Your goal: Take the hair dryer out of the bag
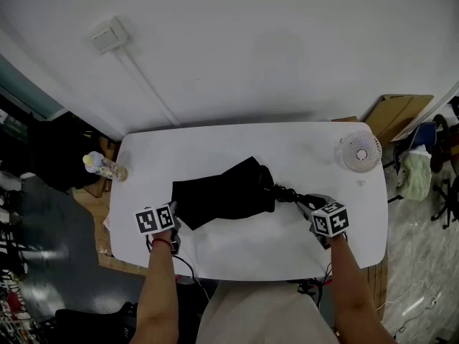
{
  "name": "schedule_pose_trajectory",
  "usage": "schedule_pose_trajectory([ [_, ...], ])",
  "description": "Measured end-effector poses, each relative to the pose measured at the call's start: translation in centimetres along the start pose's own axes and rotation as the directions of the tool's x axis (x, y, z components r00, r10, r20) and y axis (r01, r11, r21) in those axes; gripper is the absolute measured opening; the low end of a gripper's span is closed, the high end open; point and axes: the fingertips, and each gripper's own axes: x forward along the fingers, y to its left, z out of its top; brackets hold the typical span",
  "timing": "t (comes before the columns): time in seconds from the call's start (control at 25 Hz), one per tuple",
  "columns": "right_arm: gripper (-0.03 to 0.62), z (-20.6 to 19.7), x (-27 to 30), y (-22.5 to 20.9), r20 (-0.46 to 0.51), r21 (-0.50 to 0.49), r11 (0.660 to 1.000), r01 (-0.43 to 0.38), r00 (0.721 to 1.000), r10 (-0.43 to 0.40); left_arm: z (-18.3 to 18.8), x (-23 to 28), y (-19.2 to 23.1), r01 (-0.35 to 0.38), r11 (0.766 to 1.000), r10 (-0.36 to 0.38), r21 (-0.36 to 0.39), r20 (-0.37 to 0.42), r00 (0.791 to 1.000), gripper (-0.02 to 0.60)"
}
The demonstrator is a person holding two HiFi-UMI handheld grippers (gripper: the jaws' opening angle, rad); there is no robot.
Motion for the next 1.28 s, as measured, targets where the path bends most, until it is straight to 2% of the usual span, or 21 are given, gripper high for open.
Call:
schedule_pose_trajectory([
  [0.68,0.15,-3.0,-2.2,-1.4,0.01,0.07,0.997,0.037,0.999,-0.038,-1.1,-0.4,0.9,-0.03,0.999,0.03,-0.016,-0.014,0.999,0.017],
  [0.8,0.152,-3.0,-2.4,-1.3,0.027,0.051,0.998,0.04,0.999,-0.042,-1.2,-0.3,0.9,-0.029,0.999,0.029,-0.015,-0.015,0.999,0.017],
  [0.88,0.163,-2.9,-2.5,-1.3,0.034,0.014,0.999,0.052,0.998,-0.052,-1.3,-0.3,0.7,-0.028,1.0,0.028,-0.013,-0.014,1.0,0.017],
  [0.92,0.185,-2.7,-2.6,-1.3,0.034,-0.005,0.999,0.051,0.998,-0.051,-1.3,-0.3,0.7,-0.027,1.0,0.027,-0.012,-0.014,1.0,0.017],
  [1.0,0.282,-2.2,-2.8,-1.0,0.031,-0.046,0.998,0.039,0.999,-0.038,-1.3,-0.2,0.6,-0.026,1.0,0.026,-0.008,-0.014,1.0,0.017],
  [1.08,0.296,-1.1,-3.2,-0.6,0.026,-0.126,0.991,0.048,0.999,-0.045,-1.4,-0.2,0.5,-0.024,1.0,0.024,-0.007,-0.015,1.0,0.017],
  [1.16,0.299,0.3,-3.2,0.3,0.013,-0.24,0.969,0.053,0.999,-0.052,-1.4,-0.1,0.4,-0.021,1.0,0.021,-0.005,-0.017,1.0,0.017],
  [1.28,0.299,2.2,-1.4,2.5,-0.052,-0.391,0.92,0.001,0.998,-0.023,-1.3,0.0,0.5,-0.018,1.0,0.018,-0.003,-0.016,1.0,0.017],
])
